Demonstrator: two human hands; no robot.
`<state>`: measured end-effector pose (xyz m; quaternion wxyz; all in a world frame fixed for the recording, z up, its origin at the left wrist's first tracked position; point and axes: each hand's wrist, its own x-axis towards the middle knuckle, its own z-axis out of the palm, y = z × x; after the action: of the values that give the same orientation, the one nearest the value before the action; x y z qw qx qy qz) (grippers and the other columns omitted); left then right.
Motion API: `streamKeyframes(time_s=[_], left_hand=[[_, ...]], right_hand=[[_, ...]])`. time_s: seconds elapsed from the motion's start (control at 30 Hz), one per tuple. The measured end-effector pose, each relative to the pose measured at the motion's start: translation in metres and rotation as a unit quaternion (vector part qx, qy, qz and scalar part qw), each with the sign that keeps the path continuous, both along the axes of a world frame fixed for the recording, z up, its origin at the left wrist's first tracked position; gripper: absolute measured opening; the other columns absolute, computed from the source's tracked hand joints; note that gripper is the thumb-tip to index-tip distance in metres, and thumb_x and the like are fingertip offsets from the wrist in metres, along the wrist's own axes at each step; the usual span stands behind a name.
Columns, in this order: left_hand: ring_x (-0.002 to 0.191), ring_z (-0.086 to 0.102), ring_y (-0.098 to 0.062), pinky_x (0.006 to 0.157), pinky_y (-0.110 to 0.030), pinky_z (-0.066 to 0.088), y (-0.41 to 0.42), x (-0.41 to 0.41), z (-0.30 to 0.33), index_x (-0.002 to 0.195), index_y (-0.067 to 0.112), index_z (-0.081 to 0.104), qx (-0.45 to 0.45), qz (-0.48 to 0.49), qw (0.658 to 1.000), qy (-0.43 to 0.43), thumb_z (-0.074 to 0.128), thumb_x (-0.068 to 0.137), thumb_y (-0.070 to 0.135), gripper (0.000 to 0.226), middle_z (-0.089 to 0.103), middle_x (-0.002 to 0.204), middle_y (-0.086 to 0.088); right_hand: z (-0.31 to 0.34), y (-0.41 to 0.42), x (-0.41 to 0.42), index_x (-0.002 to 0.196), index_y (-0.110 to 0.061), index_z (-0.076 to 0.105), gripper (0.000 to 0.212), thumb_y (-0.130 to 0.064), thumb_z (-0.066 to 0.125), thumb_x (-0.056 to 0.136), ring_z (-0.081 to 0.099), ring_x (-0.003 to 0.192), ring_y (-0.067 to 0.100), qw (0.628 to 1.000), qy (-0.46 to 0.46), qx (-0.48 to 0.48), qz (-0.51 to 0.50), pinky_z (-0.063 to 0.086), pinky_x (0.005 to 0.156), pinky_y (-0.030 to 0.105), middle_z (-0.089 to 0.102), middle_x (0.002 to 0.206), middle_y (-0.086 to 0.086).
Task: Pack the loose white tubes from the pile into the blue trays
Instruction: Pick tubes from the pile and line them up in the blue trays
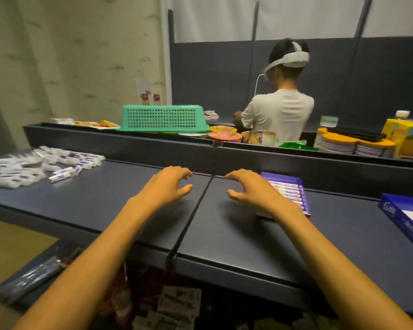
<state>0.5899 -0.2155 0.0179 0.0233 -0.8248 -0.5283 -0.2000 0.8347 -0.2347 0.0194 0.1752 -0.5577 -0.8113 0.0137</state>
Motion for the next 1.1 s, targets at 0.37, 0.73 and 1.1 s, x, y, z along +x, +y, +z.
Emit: streamKeyframes(time_s=[0.37, 0.73, 1.1], left_hand=[[0.129, 0.044, -0.020, 0.105, -0.039, 0.040, -0.040, -0.272, -0.003, 0.135, 0.024, 0.051, -0.006, 0.122, 0.991, 0.047, 0.056, 0.091, 0.048, 0.050, 0.049, 0.141, -0.001], [0.128, 0.042, -0.019, 0.102, -0.038, 0.039, -0.040, -0.460, -0.005, 0.134, 0.023, 0.051, -0.013, 0.169, 0.985, 0.036, 0.052, 0.092, 0.050, 0.051, 0.049, 0.140, 0.000], [0.123, 0.047, -0.017, 0.096, -0.036, 0.044, 0.047, -0.549, -0.023, 0.134, 0.026, 0.051, -0.039, 0.143, 0.989, 0.016, 0.056, 0.090, 0.047, 0.049, 0.051, 0.136, 0.000]], right_hand=[[-0.014, 0.018, -0.269, 0.143, -0.022, 0.041, 0.055, -0.037, 0.058, 0.094, 0.036, 0.135, 0.025, 0.994, -0.070, -0.012, 0.082, 0.032, 0.110, 0.045, 0.041, 0.149, 0.004], [-0.002, 0.049, -0.456, 0.141, -0.024, 0.043, 0.055, -0.038, 0.060, 0.091, 0.040, 0.131, 0.023, 0.993, -0.072, 0.008, 0.092, 0.038, 0.105, 0.040, 0.042, 0.148, 0.002], [-0.021, 0.130, -0.529, 0.137, -0.022, 0.049, 0.050, -0.034, 0.061, 0.090, 0.046, 0.128, 0.023, 0.998, -0.025, -0.008, 0.054, 0.041, 0.102, 0.036, 0.049, 0.144, 0.002]])
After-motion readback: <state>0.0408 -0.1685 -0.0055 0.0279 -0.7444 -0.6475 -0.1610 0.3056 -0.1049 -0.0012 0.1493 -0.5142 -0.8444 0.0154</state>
